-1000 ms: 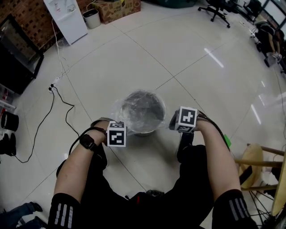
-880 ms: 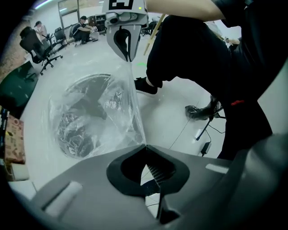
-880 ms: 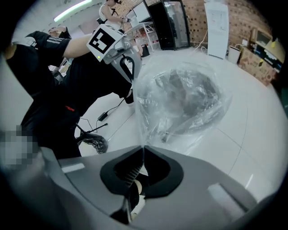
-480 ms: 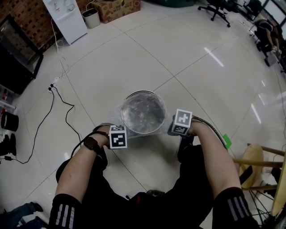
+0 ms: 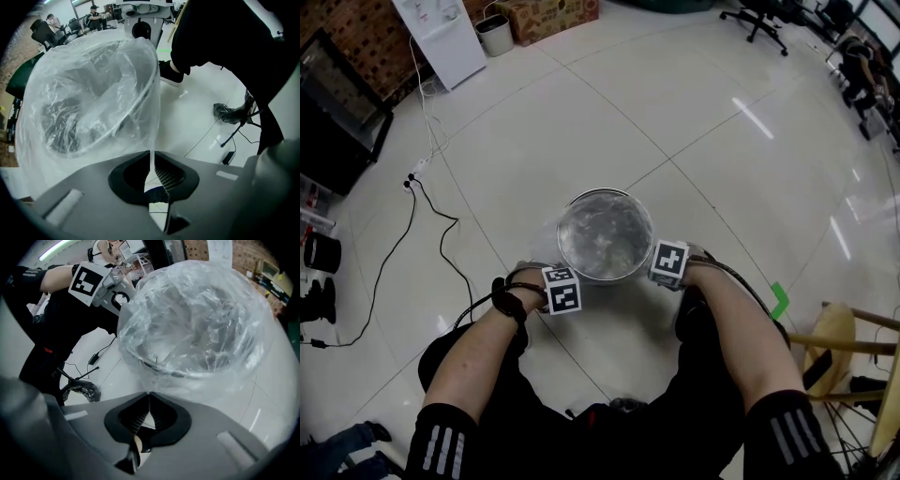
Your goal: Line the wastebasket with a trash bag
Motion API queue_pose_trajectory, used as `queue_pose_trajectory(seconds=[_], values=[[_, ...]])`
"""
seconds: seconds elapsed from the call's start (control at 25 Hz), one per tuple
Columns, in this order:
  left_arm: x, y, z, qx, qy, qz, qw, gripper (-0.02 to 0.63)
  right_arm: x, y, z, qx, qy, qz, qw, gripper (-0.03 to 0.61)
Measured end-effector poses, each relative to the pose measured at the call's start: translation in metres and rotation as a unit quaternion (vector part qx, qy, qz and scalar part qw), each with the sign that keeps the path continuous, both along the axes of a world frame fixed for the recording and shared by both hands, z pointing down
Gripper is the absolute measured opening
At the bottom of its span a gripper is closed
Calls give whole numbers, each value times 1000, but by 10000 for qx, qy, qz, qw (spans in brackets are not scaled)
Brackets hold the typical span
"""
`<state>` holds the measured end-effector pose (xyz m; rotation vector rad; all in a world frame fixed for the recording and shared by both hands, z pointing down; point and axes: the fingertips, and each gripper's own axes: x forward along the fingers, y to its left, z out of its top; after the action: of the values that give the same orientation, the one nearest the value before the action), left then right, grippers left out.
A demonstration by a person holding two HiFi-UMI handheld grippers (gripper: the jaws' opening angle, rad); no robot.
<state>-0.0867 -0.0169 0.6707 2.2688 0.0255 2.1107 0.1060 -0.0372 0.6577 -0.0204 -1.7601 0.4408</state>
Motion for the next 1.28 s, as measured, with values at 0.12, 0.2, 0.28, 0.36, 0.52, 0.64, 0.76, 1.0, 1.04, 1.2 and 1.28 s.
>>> queue_pose_trajectory(seconds=[0.12, 0.2, 0.28, 0.36, 0.52, 0.64, 0.76, 1.0, 1.04, 1.2, 1.28], values=[[-2, 5, -2, -211, 4, -66, 9998, 76, 0, 3, 2, -139, 4, 1, 9999, 11], [-1, 10, -14, -469, 116, -116, 9988, 115, 3, 6, 3, -257, -53, -42, 9996, 29], [-1, 17, -35, -745, 246, -166, 9968, 156, 6, 6, -1, -328, -105, -4, 9994, 58], [-9, 22, -59, -968, 247, -217, 9948, 188, 8, 3, -7, -304, -166, 61, 9994, 81], [-4, 26, -115, -1432, 948, -499, 9839, 196, 16, 6, -5, -389, -135, 202, 9989, 112], [5, 2, -140, -1158, 1527, -730, 9787, 196, 18, 11, -4, -475, -119, 154, 9987, 129], [-7, -17, -147, -984, 1567, -1009, 9775, 196, 14, 13, -8, -547, -196, 135, 9982, 147], [-42, -60, -120, -53, 940, -1442, 9850, 161, 14, 23, -13, -835, -231, 39, 9962, 153], [-47, -75, -116, 280, 912, -1555, 9832, 161, 14, 23, -14, -853, -242, 38, 9961, 155], [-41, -98, -100, 723, 1127, -1703, 9763, 199, 11, 22, -29, -870, -392, -49, 9954, 155], [-41, -96, -88, 626, 1057, -1675, 9782, 215, 11, 23, -43, -868, -502, -186, 9948, 155]])
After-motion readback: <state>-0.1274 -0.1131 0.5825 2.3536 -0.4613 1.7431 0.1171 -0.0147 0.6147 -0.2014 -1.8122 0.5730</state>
